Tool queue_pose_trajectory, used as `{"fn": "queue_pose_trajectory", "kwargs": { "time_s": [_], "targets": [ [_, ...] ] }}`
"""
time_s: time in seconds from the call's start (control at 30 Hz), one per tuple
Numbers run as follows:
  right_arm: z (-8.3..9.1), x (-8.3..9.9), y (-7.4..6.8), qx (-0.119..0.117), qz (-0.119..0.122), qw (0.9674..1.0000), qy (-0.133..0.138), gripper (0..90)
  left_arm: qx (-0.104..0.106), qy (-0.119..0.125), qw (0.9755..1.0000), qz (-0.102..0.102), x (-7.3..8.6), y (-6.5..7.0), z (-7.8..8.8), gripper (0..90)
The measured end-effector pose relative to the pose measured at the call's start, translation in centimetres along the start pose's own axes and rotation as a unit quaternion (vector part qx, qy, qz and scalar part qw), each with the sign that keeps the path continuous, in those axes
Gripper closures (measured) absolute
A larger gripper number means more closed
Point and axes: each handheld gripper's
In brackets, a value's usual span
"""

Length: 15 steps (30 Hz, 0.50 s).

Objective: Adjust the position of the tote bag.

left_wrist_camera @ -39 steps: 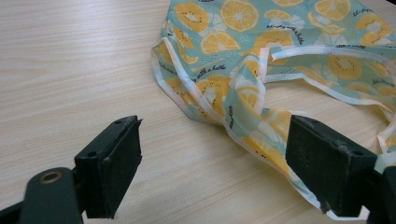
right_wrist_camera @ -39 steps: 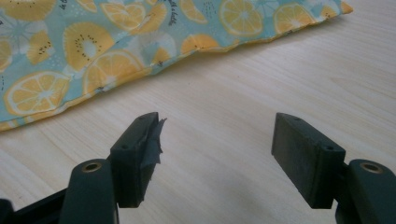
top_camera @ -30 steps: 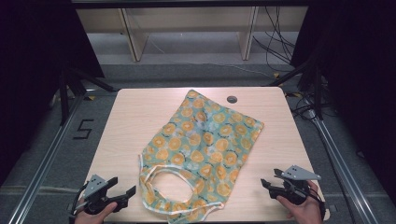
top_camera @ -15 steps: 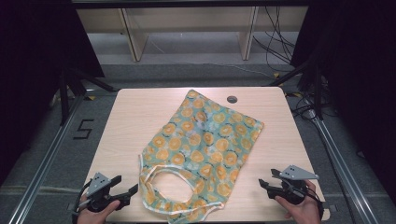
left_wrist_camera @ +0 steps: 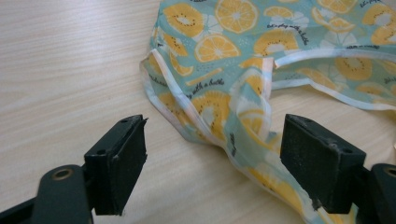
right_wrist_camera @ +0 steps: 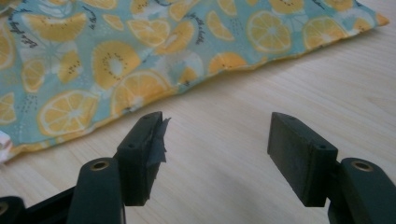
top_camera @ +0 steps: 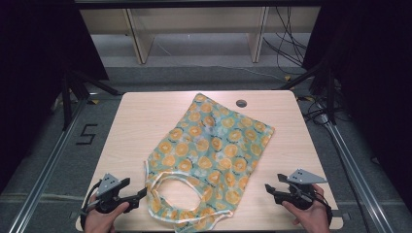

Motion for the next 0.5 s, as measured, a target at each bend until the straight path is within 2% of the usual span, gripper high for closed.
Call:
{"fn": "queue_pose_trajectory", "kwargs": {
  "time_s": [0.03, 0.07, 0.17, 0.2, 0.23, 0.27, 0.3, 0.33, 0.43, 0.47, 0.5],
  "targets": [
    [-0.2, -0.3, 0.2, 0.001, 0.019, 0.9998, 0.002, 37.0, 0.002, 0.001, 1.0, 0.001, -0.2, -0.1, -0.1, 21.7],
    [-0.2, -0.4, 0.0, -0.001, 0.016, 0.9999, 0.002, 36.9, 0.006, -0.001, 1.0, 0.0, -0.6, -0.3, -0.3, 21.7],
    [-0.5, -1.0, -0.5, -0.001, 0.033, 0.9994, -0.002, 37.1, 0.009, -0.005, 0.9999, 0.008, -2.0, -0.8, -1.0, 22.7],
    [-0.6, -1.2, -1.1, -0.004, 0.018, 0.9998, -0.005, 37.2, 0.01, -0.004, 0.9999, 0.004, -2.5, -1.0, -1.2, 23.3],
    [-0.8, -1.4, -0.9, 0.002, 0.043, 0.9991, 0.002, 37.6, 0.015, 0.0, 0.9998, 0.009, -3.0, -1.1, -1.4, 25.3],
    [-0.9, -1.6, -1.2, -0.002, 0.044, 0.999, -0.008, 38.3, 0.016, -0.002, 0.9999, 0.006, -3.4, -1.1, -1.5, 27.1],
    [-0.9, -1.7, -1.6, -0.006, 0.031, 0.9994, -0.015, 39.4, 0.017, -0.004, 0.9998, 0.0, -3.9, -1.1, -1.8, 27.9],
    [-1.1, -2.0, -1.5, -0.003, 0.051, 0.9987, -0.008, 41.2, 0.018, -0.004, 0.9998, -0.004, -4.4, -1.2, -2.1, 29.4],
    [-1.6, -2.5, -1.9, -0.005, 0.065, 0.9978, -0.012, 47.2, 0.024, -0.013, 0.9996, 0.001, -5.6, -1.4, -3.2, 31.8],
    [-1.8, -2.7, -2.1, -0.006, 0.066, 0.9977, -0.012, 48.3, 0.022, -0.015, 0.9996, -0.004, -6.1, -1.4, -3.6, 31.6],
    [-2.0, -2.8, -2.2, -0.014, 0.066, 0.9976, -0.015, 50.8, 0.022, -0.015, 0.9996, -0.004, -6.1, -1.4, -3.6, 30.8]
  ]
}}
Point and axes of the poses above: each handheld gripper's, and its own axes: z roughly backward along the jaws, x roughly out of its underside, y roughly to its right, and after that the axes turned 15 degrees about -y, right-handed
